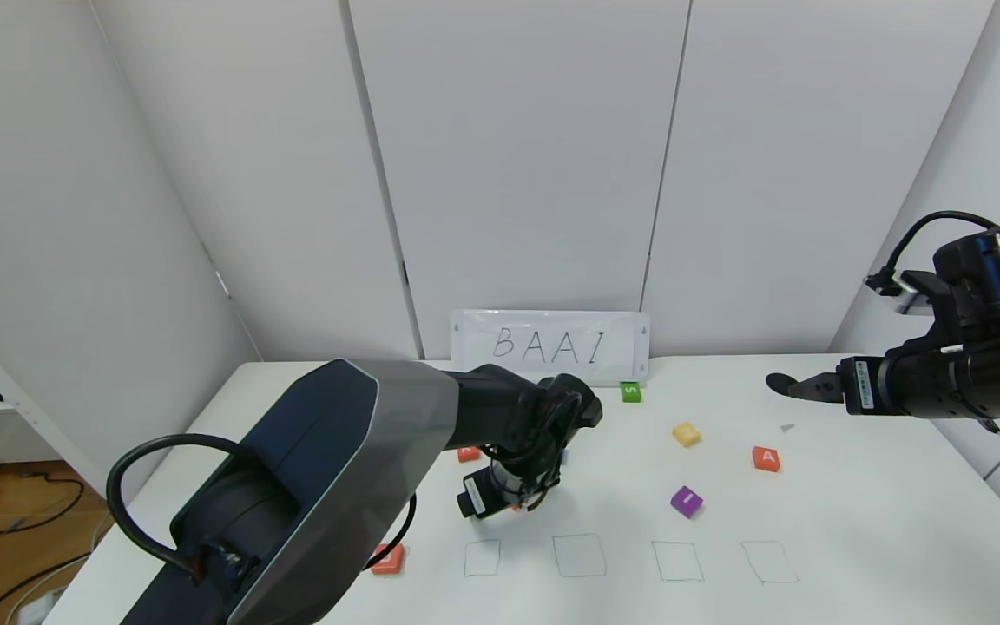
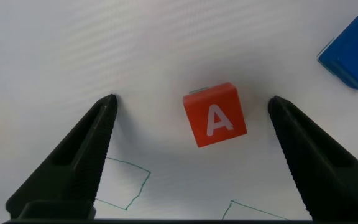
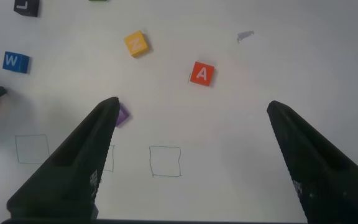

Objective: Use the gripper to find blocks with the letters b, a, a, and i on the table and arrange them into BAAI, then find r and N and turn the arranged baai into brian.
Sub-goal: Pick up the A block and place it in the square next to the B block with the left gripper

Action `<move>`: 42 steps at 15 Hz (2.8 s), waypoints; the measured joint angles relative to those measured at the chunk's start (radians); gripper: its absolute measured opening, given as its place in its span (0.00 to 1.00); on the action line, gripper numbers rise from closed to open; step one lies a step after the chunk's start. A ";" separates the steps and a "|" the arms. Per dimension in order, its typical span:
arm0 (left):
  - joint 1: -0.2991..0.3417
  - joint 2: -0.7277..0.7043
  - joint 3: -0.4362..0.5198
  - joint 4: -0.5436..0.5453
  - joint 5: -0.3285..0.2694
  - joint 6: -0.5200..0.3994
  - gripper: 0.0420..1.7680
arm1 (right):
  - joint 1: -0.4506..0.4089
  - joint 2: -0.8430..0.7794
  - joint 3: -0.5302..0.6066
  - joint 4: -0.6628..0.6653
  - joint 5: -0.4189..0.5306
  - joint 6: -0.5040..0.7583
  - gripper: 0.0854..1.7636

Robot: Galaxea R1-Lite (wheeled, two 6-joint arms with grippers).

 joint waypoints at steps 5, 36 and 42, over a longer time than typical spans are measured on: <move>-0.010 0.002 0.001 0.005 0.000 -0.013 0.97 | 0.001 -0.003 0.000 0.000 0.001 0.000 0.97; -0.028 0.010 0.001 0.011 0.005 -0.016 0.28 | 0.004 -0.003 0.000 0.000 0.000 0.000 0.97; -0.028 0.010 0.001 0.011 0.006 -0.011 0.28 | 0.004 -0.003 0.000 0.000 0.001 0.000 0.97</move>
